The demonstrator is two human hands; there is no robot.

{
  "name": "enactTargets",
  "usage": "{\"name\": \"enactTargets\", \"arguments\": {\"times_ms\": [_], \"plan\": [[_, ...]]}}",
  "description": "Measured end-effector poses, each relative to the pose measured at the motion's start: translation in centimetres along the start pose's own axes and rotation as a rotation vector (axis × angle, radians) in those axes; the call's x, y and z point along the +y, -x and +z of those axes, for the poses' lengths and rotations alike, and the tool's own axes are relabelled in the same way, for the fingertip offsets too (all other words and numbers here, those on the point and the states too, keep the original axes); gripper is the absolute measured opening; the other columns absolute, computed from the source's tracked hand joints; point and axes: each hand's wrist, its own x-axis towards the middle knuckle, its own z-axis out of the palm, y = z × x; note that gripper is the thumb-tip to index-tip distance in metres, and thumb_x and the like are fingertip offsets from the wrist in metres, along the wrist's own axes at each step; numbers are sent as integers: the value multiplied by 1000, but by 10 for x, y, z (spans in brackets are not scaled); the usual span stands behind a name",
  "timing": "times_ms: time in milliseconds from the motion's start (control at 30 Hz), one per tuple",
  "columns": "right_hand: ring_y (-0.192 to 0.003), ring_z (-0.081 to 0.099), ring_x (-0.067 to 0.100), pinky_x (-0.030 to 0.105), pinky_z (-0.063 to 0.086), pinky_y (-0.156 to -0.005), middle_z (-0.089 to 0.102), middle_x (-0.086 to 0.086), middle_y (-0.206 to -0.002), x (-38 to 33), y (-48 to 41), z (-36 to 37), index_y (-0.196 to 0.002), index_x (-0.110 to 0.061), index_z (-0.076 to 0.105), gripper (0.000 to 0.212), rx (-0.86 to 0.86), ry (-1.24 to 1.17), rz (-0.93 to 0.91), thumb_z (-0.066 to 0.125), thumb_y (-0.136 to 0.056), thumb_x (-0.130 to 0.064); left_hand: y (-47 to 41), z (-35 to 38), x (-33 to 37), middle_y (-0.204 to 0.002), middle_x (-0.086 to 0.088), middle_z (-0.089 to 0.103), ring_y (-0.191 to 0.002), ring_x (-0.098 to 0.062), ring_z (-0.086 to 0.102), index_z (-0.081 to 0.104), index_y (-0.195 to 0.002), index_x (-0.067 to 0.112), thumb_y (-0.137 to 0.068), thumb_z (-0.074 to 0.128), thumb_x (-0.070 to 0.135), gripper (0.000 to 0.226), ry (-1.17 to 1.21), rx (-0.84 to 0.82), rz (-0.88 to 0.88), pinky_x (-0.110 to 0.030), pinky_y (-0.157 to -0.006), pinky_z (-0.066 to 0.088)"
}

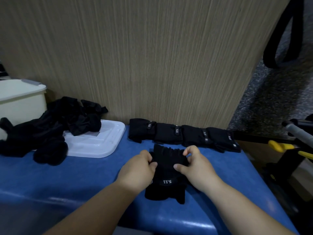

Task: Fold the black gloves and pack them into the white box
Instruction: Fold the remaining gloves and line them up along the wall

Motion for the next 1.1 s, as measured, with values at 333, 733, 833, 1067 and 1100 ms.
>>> {"name": "enactTargets", "arguments": {"times_ms": [333,733,833,1067,1100], "plan": [[-60,50,8,10,41,-54,61,3,-90,1,-1,-3,-92,-38,52,31,14,-142,-129,73,-82,-17,3,-5,-4,-62,8,53,-63,-12,56,38,-114,29,-97,44,32,18,91,72,58,-36,-67,48],[-116,42,3,20,35,-99,42,-18,-121,6,-3,-13,-112,-35,62,30,60,231,-299,69,-83,-38,0,-3,-11,-132,27,40,-127,5,28,47,-131,37,-94,46,34,37,-53,208,431,-28,-111,23],[-134,33,2,24,27,-113,43,-21,-133,4,-3,-12,-122,-32,61,33,-20,229,-468,63,-90,-34,-5,-1,-12,-142,33,28,-136,12,8,38,-141,41,-95,32,45,47,-86,6,489,-24,-117,8],[-140,-23,1,27,-9,-118,-9,-20,-156,12,8,-5,-152,-31,-1,62,-503,564,-381,30,-101,-47,-3,-1,-18,-157,22,-4,-143,3,-11,4,-152,36,-102,21,46,54,-429,-304,405,-33,-118,-12],[-139,-25,1,27,-12,-117,-14,-20,-156,13,9,-5,-151,-32,-5,61,-519,597,-364,26,-101,-48,-2,-2,-18,-157,23,-6,-143,4,-12,2,-152,37,-102,20,47,54,-436,-312,402,-34,-118,-13]]}}
